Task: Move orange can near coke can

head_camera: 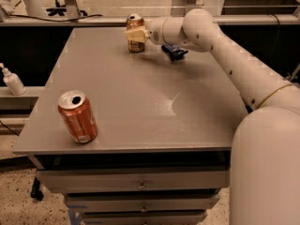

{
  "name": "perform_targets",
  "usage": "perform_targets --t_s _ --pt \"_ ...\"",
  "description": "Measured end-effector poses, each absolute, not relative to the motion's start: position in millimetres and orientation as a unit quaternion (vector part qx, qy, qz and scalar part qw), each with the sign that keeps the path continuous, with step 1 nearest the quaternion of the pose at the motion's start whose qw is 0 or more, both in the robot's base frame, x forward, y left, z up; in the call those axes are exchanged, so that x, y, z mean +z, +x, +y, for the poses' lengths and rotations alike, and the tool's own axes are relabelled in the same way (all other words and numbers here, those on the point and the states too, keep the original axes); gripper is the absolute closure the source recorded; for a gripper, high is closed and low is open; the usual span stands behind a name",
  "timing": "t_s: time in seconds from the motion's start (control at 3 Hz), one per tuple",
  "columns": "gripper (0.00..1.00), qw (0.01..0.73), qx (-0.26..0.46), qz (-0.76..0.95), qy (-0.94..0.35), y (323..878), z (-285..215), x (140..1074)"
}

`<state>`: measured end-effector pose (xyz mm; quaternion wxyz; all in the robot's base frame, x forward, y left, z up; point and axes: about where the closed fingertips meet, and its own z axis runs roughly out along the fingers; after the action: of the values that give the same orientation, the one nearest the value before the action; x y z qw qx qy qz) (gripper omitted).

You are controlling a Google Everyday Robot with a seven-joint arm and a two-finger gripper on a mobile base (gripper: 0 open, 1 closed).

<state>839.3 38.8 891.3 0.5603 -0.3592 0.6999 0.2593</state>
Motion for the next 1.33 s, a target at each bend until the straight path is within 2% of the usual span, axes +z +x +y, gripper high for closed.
perform_targets --t_s 0.67,1.0,1.33 --pt "0.88 0.578 0.247 0.691 -0.359 830 34 906" --pt "1.00 0.587 0.245 0.680 -0.363 816 29 920" --pt "1.00 0.585 0.257 0.670 -0.378 785 22 931"
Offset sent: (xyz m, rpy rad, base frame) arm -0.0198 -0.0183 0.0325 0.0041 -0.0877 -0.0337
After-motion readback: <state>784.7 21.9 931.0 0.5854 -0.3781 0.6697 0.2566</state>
